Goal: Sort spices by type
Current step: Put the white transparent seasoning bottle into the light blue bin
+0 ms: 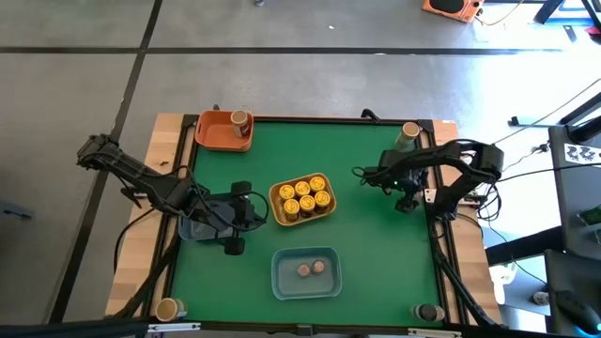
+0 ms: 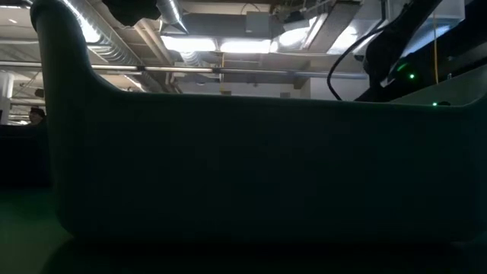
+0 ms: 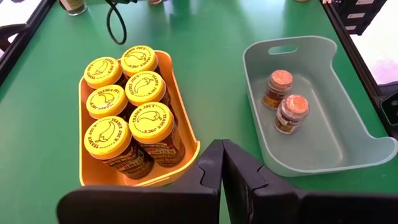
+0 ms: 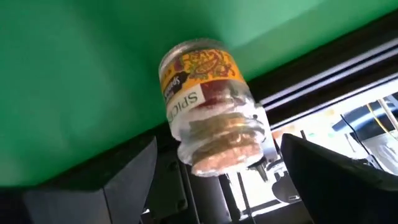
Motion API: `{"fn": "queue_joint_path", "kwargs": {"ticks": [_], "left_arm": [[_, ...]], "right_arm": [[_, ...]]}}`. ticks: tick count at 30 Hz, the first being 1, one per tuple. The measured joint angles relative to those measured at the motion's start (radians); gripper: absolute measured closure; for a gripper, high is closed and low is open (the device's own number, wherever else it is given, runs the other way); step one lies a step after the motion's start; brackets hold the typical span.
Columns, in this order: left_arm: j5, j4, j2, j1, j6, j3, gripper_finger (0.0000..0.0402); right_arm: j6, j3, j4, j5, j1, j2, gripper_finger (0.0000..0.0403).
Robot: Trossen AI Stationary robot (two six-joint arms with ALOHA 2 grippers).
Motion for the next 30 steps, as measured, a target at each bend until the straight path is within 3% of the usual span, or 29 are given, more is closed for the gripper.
{"fn": "queue_joint_path", "kwargs": {"ticks": [8,18,30], "left_arm": [[0.0,0.0,0.0,0.0,-0.026,0.0,0.0396],[0.0,0.0,0.0,0.0,-0.027,0.0,0.0396],[0.0,0.004,0.016,0.0,-0.034,0.0,0.0396]], "right_arm": [[-0.031,-0.001,0.063,0.021,0.0,0.0,0.0078],[-0.038,0.0,0.056,0.008,0.0,-0.002,0.0208],[-0.042,0.027,0.04,-0.02,0.001,-0.007,0.0215]]}}
